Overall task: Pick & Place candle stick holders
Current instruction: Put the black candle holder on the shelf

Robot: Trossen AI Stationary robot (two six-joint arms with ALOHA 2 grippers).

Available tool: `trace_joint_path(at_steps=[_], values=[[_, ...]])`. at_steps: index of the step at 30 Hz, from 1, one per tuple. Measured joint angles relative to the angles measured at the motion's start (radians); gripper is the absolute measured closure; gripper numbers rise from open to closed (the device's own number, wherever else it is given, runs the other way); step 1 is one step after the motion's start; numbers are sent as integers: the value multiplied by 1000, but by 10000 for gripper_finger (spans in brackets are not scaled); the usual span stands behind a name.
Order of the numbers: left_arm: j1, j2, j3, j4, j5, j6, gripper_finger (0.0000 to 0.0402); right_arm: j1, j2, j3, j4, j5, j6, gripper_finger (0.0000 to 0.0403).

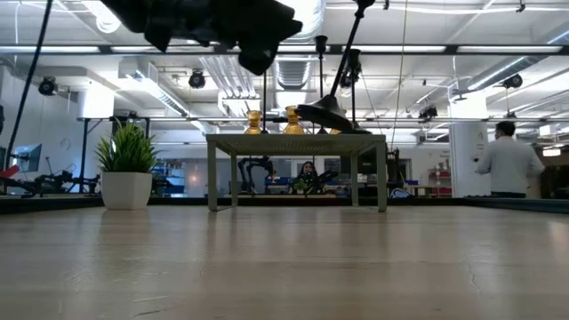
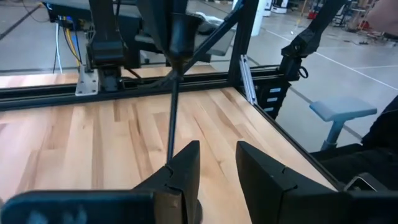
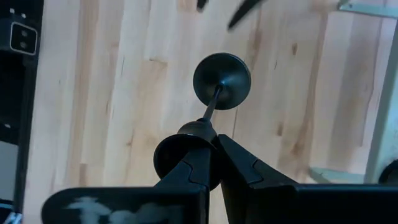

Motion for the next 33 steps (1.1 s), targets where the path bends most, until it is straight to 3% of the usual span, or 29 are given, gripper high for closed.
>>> trace_joint_path(at_steps=[16, 33], values=[[-1, 191, 198, -38, -1, 36, 294, -1, 9, 22, -11, 0, -43, 392], [-1, 229, 257, -37, 1, 36, 294, -1, 9, 22, 5, 0, -49, 392]])
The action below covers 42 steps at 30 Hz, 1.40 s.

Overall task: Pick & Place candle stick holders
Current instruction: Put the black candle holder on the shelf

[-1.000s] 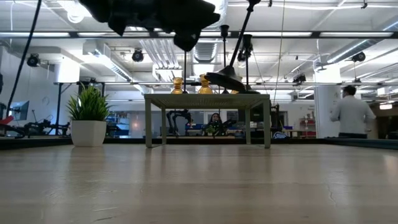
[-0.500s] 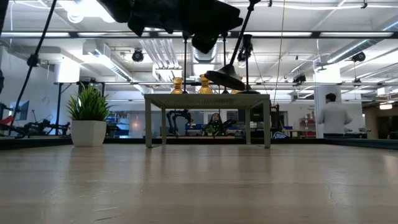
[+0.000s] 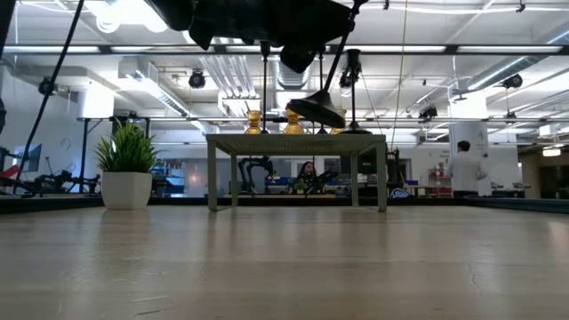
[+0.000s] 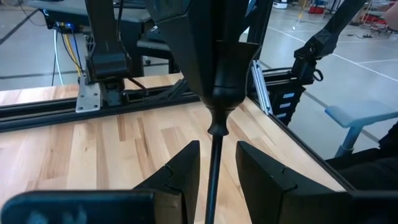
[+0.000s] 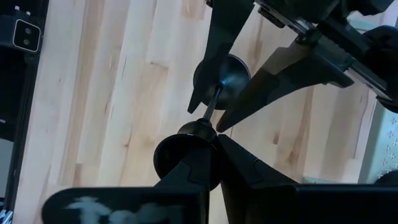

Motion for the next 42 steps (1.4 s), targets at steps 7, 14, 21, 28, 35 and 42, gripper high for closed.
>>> trace_joint_path(at_steps=[7, 14, 21, 28, 35, 42], values=[[0, 0, 0, -1, 0, 1, 294, 0, 0, 0, 33, 0, -23, 392], [0, 0, 0, -22, 0, 28, 303, -1, 0, 0, 36, 1, -28, 392], [-1, 0, 5, -41, 5, 72, 384, -2, 0, 0, 44, 5, -50, 392], [-1, 0, 5, -41, 19, 80, 384, -2, 0, 0, 48, 3, -50, 392], [-1, 0, 5, -42, 24, 88, 384, -2, 0, 2, 58, 2, 3, 370], [-1, 0, 5, -47, 24, 89, 384, -2, -3, 21, 31, 3, 8, 308]])
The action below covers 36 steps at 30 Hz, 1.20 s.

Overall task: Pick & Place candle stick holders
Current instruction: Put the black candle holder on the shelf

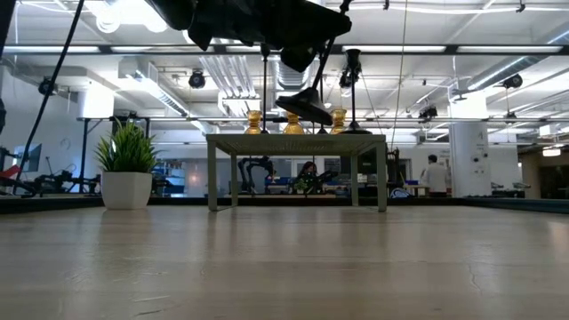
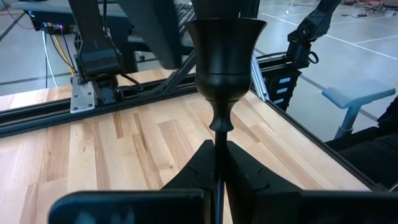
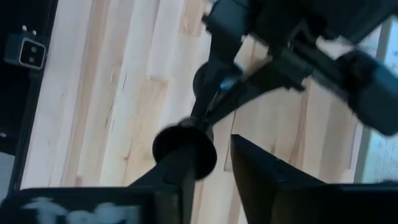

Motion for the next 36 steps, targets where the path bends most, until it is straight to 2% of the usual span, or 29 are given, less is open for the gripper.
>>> trace_joint_path(at_steps=[3, 6, 10, 17, 20, 22, 26, 28, 32, 36], values=[[0, 0, 0, -1, -1, -1, 384, 0, 0, 14, -44, 0, 22, 284], [2, -7, 0, -33, -10, -2, 384, 0, -5, 32, -122, 0, 111, 266], [3, -33, 0, -71, -52, 9, 384, 5, -68, 26, -120, 3, 183, 254], [3, -45, -1, -86, -62, 16, 384, 6, -214, 24, -6, 165, 256, 264], [3, -48, -9, -90, -117, 28, 384, 16, -277, 21, -17, 209, 323, 274], [3, -50, -19, -92, -162, 36, 384, 34, -320, 0, -57, 281, 367, 280], [5, -51, -38, -99, -193, 48, 384, 81, -401, -113, -115, 488, 487, 292], [6, -51, -45, -98, -195, 48, 384, 101, -448, -200, -113, 556, 559, 298], [10, -63, -56, -102, -258, 55, 384, 122, -537, -414, -73, 613, 669, 311], [25, -104, -92, -88, -347, 72, 384, 125, -606, -657, 94, 630, 653, 322]])
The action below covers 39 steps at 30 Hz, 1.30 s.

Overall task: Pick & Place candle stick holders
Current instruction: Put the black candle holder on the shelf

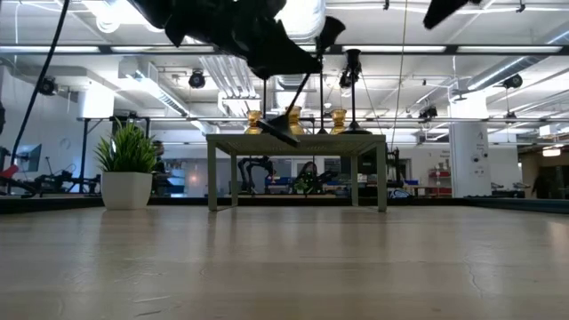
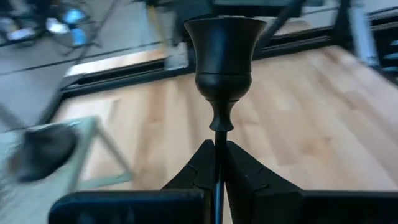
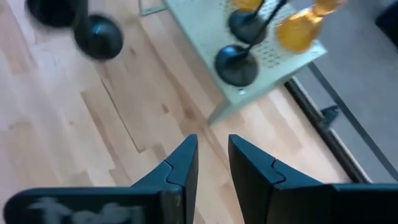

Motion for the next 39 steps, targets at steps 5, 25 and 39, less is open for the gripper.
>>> trace_joint_path(at_steps=[5, 25, 39], values=[[34, -110, -86, 41, -76, -10, 384, -2, -76, -237, 182, 0, -63, 334], [134, -474, -487, 561, -551, -136, 384, -3, -439, -771, 601, 177, -26, 348], [215, -312, -481, 648, -535, -187, 384, -7, -456, -801, 619, 183, -23, 351]])
